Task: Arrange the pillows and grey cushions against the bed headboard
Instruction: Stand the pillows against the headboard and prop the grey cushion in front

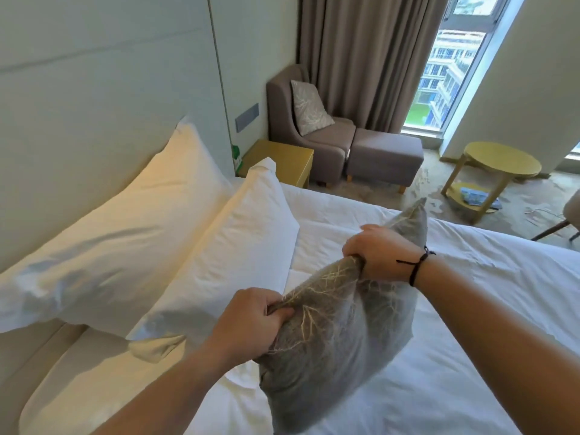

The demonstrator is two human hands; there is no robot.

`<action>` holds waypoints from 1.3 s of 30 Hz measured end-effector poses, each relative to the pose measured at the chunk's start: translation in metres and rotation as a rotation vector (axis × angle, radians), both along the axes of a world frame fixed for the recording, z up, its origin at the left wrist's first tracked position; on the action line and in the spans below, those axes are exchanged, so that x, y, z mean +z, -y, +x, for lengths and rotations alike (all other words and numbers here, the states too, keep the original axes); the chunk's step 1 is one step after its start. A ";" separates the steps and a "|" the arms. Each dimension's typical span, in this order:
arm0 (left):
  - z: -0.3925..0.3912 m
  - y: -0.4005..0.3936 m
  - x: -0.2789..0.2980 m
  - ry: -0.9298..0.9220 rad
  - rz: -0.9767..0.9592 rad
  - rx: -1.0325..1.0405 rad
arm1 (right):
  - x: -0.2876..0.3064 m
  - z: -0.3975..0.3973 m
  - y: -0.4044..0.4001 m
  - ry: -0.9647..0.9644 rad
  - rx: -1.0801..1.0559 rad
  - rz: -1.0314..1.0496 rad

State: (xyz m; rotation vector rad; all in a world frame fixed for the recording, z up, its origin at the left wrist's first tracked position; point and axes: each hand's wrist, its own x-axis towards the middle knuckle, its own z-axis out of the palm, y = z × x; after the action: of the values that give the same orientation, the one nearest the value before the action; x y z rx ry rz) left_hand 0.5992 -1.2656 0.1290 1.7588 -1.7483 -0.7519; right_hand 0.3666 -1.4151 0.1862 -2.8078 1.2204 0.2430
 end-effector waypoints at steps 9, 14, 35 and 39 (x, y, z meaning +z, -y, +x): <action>0.091 0.094 -0.004 0.091 0.094 -0.109 | -0.005 0.169 0.054 0.058 -0.228 -0.035; 0.187 0.083 -0.083 0.218 0.292 0.032 | -0.134 0.249 0.024 0.016 -0.440 0.335; 0.267 0.051 -0.153 0.268 0.460 0.227 | -0.173 0.285 0.011 0.213 -0.522 0.349; 0.266 0.041 -0.140 0.245 0.418 0.253 | -0.165 0.274 0.008 0.252 -0.479 0.359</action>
State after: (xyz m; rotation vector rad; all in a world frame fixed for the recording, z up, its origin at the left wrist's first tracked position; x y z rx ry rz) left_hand 0.8652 -1.3062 -0.0114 2.3886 -1.5487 -0.8655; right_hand 0.6405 -1.4233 0.0210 -2.0995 1.5506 0.0646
